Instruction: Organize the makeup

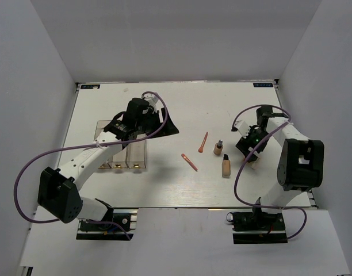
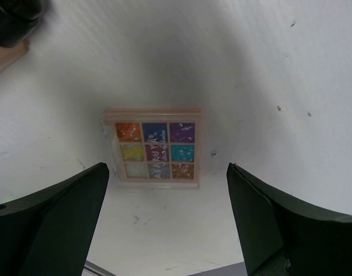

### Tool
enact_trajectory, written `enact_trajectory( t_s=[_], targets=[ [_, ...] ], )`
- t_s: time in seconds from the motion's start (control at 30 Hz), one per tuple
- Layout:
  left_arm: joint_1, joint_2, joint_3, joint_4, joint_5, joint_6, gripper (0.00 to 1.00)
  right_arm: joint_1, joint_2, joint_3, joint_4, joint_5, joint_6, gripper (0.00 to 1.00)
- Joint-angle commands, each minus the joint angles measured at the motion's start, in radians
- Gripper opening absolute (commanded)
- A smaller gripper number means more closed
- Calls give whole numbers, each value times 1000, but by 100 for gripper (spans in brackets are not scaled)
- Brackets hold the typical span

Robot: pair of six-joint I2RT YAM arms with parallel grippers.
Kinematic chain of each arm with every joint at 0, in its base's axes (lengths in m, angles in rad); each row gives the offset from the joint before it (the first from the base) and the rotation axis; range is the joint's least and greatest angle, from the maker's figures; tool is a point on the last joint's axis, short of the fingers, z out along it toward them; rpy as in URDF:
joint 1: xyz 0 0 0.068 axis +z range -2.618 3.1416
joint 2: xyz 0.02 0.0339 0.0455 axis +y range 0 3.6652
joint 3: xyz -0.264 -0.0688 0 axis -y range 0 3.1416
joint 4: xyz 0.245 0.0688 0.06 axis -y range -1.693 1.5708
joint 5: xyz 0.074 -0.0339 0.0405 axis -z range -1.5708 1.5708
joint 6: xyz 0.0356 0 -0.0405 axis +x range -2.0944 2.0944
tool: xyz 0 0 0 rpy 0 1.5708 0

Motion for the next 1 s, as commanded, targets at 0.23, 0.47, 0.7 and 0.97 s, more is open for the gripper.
enact_trajectory(
  t_s=[0.23,0.47,0.7,0.97],
  targets=[
    [-5,-30,15,-38,-39,11,82,5,55,42,1,-19,-52,89],
    [-5,-30,14,-38,-38,13,82,8,46,5,-19,-60,-62,89],
    [-5,-55,-11,-38,-45,7,82,16,53,-21,-4,-63,-45,89],
    [-5,-73,-23,-42,-51,1,82,45,46,-61,56,-19,-14,89]
  ],
)
